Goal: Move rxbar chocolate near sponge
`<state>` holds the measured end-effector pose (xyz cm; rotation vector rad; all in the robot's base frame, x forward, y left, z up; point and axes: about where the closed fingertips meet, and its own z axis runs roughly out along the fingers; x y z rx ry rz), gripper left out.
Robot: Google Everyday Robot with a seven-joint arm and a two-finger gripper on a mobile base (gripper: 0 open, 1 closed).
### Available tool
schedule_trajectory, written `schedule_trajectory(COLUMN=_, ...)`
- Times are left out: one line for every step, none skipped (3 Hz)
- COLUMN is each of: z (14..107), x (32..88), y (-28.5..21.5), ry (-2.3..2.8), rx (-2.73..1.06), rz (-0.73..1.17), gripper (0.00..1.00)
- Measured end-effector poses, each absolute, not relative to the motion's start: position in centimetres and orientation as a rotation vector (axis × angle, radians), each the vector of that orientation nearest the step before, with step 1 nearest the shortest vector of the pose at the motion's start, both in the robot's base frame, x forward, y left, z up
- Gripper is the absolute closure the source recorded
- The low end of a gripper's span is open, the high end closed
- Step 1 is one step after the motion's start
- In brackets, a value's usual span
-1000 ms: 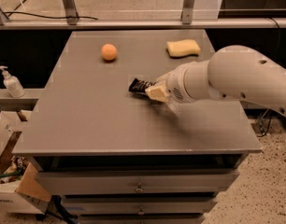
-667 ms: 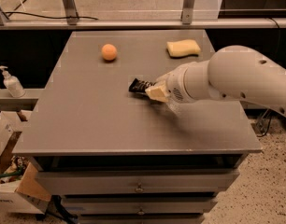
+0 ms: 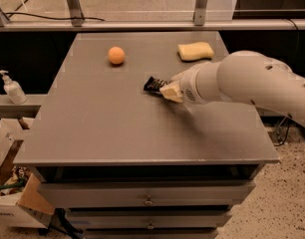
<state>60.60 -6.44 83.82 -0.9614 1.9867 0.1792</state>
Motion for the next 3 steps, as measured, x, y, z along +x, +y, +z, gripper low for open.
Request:
schedule_trajectory(z=83.6, x=64.3, y=-9.8, ry=1.98, rx=-0.914, rz=0.051, gripper=1.0)
schedule_trajectory(z=84.3, x=67.8, y=-13.9, ry=1.967, rx=-0.855, rz=-0.077, gripper=1.0)
schedule_trajectory(z=84.7, x=70.5, y=-17.4, ry=1.965, rx=-0.805, rz=-0.175, gripper=1.0)
